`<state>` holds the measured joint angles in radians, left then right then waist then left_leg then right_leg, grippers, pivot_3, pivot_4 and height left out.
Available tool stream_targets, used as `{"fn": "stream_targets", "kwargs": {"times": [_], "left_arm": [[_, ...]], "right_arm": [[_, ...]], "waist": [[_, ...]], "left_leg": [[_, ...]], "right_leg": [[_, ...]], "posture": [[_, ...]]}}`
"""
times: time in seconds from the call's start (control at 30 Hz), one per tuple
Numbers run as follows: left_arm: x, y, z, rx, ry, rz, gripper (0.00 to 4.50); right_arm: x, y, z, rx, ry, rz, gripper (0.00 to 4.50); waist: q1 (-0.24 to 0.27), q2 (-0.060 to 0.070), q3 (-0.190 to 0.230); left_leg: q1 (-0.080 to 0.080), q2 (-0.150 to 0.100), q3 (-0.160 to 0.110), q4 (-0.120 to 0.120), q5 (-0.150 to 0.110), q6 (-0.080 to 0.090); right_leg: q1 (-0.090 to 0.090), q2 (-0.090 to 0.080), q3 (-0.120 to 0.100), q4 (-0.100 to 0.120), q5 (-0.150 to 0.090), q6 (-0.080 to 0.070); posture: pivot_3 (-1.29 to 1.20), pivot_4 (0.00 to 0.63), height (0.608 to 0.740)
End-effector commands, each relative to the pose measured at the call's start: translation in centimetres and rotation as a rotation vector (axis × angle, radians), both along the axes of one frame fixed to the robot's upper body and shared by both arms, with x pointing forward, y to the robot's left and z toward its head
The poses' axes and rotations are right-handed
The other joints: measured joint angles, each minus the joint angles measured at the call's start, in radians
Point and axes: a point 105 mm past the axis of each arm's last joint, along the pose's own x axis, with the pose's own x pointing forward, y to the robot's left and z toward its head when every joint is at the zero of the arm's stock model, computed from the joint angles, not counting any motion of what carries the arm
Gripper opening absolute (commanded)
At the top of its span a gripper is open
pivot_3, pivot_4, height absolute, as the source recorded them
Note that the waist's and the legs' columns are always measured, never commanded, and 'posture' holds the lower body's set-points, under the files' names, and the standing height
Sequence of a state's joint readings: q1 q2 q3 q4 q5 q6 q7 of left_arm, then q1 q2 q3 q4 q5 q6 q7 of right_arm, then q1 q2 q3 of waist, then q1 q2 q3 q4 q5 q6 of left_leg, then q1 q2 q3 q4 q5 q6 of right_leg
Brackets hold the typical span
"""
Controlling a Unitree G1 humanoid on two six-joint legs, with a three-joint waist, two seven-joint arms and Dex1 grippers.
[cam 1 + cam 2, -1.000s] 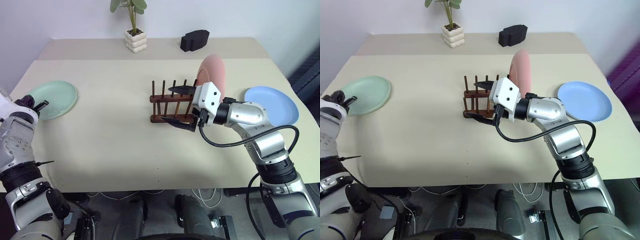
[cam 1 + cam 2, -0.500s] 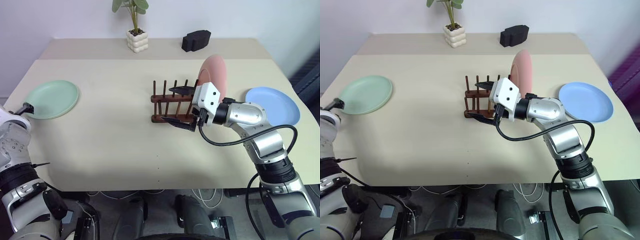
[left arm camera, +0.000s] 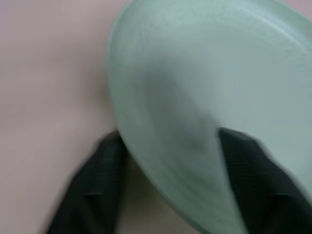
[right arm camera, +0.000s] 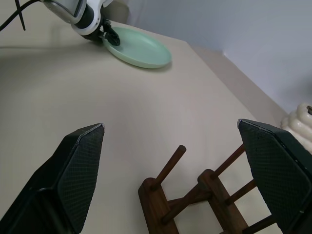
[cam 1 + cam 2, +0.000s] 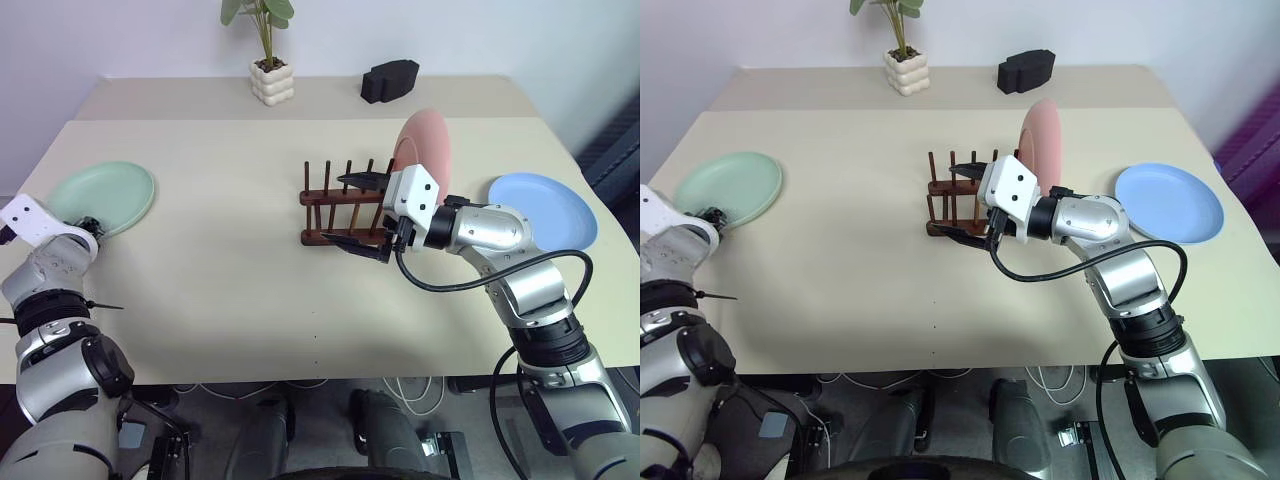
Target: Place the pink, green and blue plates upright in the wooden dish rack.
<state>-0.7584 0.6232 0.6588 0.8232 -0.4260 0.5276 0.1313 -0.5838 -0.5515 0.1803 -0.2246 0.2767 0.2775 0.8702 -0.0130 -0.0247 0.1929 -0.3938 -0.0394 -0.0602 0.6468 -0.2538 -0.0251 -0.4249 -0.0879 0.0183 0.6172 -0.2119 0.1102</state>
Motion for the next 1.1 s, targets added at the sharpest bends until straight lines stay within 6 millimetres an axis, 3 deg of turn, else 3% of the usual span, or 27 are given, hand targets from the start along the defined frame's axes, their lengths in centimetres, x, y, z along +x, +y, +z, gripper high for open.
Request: {"fn": "stream_targets", "kwargs": {"times": [0.03,0.07,0.1,0.27,0.5,0.7,0.87,1.1], "left_arm": [[0.5,0.1,2.1,0.039,-0.075,-0.004,0.74],[0.5,0.0,2.2,0.044,-0.082,-0.008,0.23],[0.6,-0.1,2.4,0.052,-0.096,-0.018,0.04],[1.6,-2.4,5.7,0.113,-0.269,-0.120,0.04],[2.4,-13.4,13.1,0.340,-0.467,-0.426,0.04],[2.1,-20.0,17.6,0.490,-0.505,-0.545,0.04],[1.4,-24.0,19.8,0.522,-0.531,-0.643,0.04],[0.2,-26.9,21.2,0.495,-0.551,-0.720,0.04]], "right_arm": [[-0.3,-0.4,1.2,0.019,-0.057,-0.009,4.50],[-0.3,-0.4,1.1,0.019,-0.057,-0.009,4.50],[-0.3,-0.4,1.1,0.018,-0.058,-0.010,4.50],[-0.3,-0.4,1.1,0.005,-0.075,-0.012,4.50],[0.6,0.2,1.5,-0.095,-0.241,-0.047,4.50],[2.4,0.5,2.0,-0.202,-0.446,-0.123,4.50],[3.9,0.8,2.6,-0.206,-0.532,-0.205,4.50],[4.5,1.9,2.8,-0.221,-0.608,-0.235,4.50]], "waist": [[0.000,0.000,0.000],[0.001,0.000,0.000],[0.002,0.000,0.000],[0.003,0.000,0.000],[0.002,-0.001,0.000],[-0.005,-0.001,0.000],[-0.001,-0.001,0.001],[-0.002,-0.001,0.001]], "left_leg": [[0.000,0.000,0.000,0.000,0.000,0.000],[0.000,0.000,0.000,0.000,0.000,0.000],[0.000,0.000,0.000,0.000,0.000,0.000],[0.000,0.000,0.000,0.000,0.000,0.000],[-0.002,0.001,-0.001,0.001,0.000,0.000],[-0.001,-0.001,0.000,0.001,0.000,0.000],[-0.001,-0.001,0.001,0.000,0.000,-0.001],[-0.001,-0.001,0.000,0.001,0.001,-0.001]], "right_leg": [[0.000,0.000,0.000,0.000,0.000,0.000],[0.000,0.000,0.000,0.000,0.000,0.000],[0.000,0.000,0.000,0.000,0.000,0.000],[0.000,-0.001,0.000,0.000,0.000,0.000],[0.000,-0.001,0.000,-0.001,0.001,0.001],[0.000,0.000,0.001,-0.001,0.002,0.001],[-0.001,0.001,0.001,-0.001,0.002,0.001],[-0.001,0.001,0.001,-0.001,0.002,0.001]], "posture": [[0.00,0.150,0.730],[0.00,0.150,0.730],[0.00,0.150,0.730],[0.00,0.150,0.730],[0.00,0.150,0.730],[0.00,0.150,0.730],[0.00,0.150,0.730],[0.00,0.150,0.730]]}}
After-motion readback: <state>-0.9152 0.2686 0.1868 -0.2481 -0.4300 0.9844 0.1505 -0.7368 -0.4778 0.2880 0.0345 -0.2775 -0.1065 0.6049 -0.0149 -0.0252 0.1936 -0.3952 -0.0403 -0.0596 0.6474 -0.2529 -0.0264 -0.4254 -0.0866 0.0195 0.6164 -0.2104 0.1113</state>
